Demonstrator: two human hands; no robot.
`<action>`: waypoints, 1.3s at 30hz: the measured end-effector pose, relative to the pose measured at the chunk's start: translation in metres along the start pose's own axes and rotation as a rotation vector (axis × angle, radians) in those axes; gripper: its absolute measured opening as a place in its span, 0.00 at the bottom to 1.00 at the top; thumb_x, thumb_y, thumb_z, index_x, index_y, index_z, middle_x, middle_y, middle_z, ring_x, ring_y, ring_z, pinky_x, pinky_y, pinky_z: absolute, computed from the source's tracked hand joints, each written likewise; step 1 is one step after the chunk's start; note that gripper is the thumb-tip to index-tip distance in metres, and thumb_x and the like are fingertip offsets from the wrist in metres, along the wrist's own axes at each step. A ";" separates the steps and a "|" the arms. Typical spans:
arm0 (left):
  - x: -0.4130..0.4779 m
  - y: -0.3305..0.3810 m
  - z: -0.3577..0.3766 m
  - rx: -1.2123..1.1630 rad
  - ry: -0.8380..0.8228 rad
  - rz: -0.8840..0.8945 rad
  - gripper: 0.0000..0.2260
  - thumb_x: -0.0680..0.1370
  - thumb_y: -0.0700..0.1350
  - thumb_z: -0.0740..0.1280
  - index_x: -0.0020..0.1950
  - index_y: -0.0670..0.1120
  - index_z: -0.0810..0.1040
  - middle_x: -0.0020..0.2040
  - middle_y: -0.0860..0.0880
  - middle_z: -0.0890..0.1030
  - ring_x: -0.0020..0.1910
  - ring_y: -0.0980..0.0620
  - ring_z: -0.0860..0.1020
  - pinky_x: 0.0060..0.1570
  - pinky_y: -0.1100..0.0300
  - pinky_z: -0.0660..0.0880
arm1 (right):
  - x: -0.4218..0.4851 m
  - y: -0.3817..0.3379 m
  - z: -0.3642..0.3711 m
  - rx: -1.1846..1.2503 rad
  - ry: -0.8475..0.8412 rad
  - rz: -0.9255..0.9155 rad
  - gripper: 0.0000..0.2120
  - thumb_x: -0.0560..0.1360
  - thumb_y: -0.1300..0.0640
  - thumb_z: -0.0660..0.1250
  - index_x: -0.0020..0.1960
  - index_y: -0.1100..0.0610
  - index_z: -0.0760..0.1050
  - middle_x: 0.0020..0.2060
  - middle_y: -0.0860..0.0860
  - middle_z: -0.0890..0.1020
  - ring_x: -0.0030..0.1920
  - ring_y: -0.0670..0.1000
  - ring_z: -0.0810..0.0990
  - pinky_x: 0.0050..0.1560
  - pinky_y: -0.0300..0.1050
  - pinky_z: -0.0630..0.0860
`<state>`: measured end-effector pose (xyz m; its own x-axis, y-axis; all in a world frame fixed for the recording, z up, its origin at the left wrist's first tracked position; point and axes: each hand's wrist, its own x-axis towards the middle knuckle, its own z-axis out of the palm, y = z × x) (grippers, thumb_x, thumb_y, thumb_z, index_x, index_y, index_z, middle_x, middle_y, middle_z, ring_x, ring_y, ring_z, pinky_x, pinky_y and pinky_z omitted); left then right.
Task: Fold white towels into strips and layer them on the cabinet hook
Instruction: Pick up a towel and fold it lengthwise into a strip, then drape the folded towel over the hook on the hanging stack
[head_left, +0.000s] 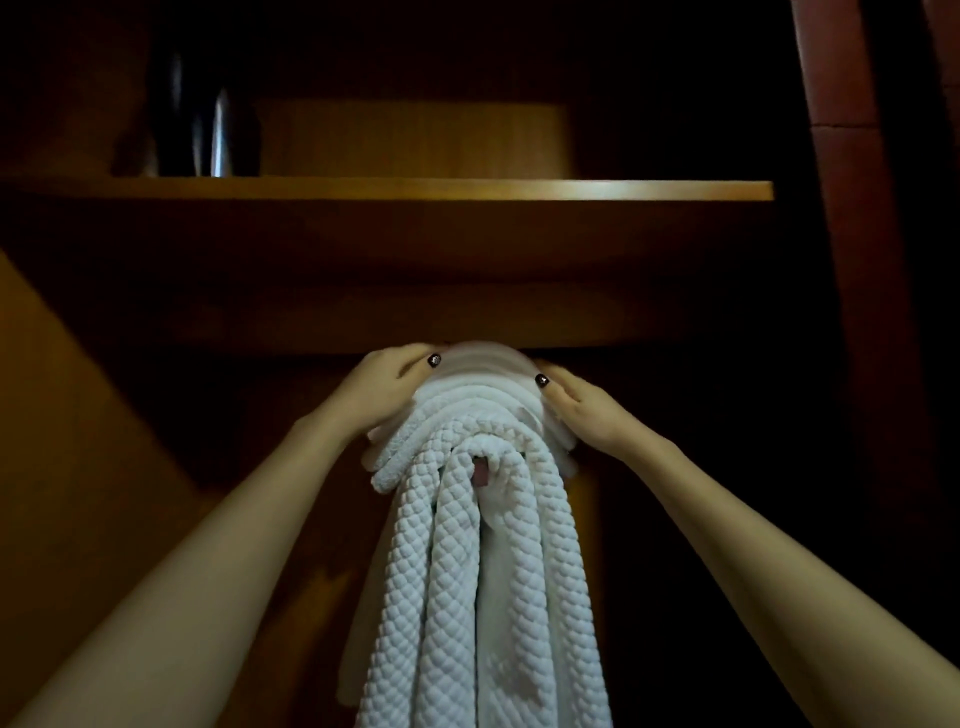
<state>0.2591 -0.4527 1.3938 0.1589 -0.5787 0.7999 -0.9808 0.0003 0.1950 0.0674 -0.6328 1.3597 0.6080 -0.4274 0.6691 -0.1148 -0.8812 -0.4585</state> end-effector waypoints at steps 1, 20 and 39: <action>-0.006 0.005 -0.005 0.016 0.018 0.043 0.14 0.82 0.44 0.59 0.66 0.46 0.78 0.62 0.50 0.79 0.62 0.54 0.75 0.60 0.59 0.69 | -0.007 -0.005 0.000 0.010 0.031 -0.009 0.26 0.83 0.43 0.53 0.78 0.53 0.60 0.75 0.51 0.65 0.75 0.52 0.64 0.67 0.40 0.58; -0.253 0.160 0.093 -0.045 -0.156 0.308 0.18 0.81 0.44 0.63 0.71 0.47 0.72 0.72 0.47 0.70 0.71 0.46 0.68 0.69 0.50 0.65 | -0.344 -0.020 0.011 -0.402 0.006 0.283 0.22 0.81 0.53 0.62 0.73 0.55 0.68 0.73 0.58 0.67 0.75 0.56 0.63 0.74 0.51 0.61; -0.624 0.502 0.299 -0.322 -1.286 0.600 0.27 0.82 0.52 0.59 0.79 0.52 0.54 0.79 0.51 0.54 0.78 0.48 0.50 0.74 0.37 0.49 | -0.924 -0.013 -0.110 -0.481 -0.211 1.606 0.30 0.82 0.49 0.59 0.79 0.53 0.53 0.77 0.60 0.56 0.75 0.62 0.59 0.72 0.59 0.62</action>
<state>-0.3658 -0.3353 0.8228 -0.6363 -0.7419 -0.2116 -0.7671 0.5791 0.2761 -0.5795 -0.2485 0.8115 -0.2705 -0.8907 -0.3653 -0.8644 0.3918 -0.3151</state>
